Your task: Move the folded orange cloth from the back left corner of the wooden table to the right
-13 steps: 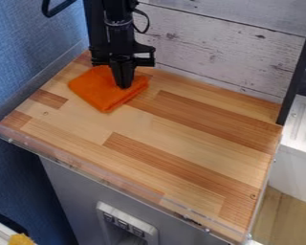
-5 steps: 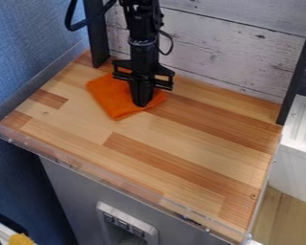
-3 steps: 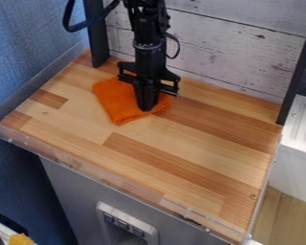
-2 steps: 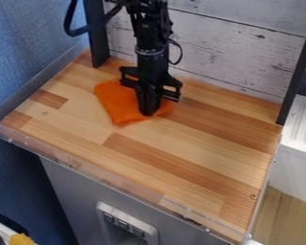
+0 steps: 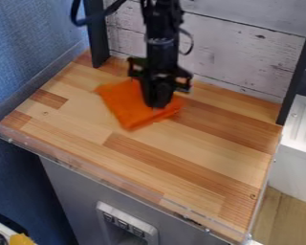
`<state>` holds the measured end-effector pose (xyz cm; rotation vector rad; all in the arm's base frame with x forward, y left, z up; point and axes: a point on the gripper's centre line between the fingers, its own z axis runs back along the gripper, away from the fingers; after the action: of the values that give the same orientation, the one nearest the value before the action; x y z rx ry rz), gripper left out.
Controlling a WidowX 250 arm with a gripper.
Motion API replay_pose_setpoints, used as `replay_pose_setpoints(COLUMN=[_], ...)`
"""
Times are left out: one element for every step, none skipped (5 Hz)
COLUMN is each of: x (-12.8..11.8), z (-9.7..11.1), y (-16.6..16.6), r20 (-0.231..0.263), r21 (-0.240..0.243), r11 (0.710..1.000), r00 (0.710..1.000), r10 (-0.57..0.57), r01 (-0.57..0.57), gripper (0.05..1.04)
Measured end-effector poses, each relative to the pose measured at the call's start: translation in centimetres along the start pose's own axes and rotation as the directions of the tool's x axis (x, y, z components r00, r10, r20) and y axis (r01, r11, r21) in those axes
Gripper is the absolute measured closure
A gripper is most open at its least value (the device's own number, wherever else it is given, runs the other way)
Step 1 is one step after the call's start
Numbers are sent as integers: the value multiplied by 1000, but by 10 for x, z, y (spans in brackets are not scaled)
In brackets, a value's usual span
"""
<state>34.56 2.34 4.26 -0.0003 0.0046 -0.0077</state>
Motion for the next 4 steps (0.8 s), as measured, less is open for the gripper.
replay_pose_setpoints(x=[0,0,1,2], z=[21,33,42,58], y=[-15,-28,-43,-58], r20=[12,6,-2,4], r21=[9,16,22,27], r11=[1000,1000,1000,1000], r00=[1000,1000,1000,1000], r10=[-18,-15,-10,-9], r01=[18,15,10,9], gripper=[317,93,85,85])
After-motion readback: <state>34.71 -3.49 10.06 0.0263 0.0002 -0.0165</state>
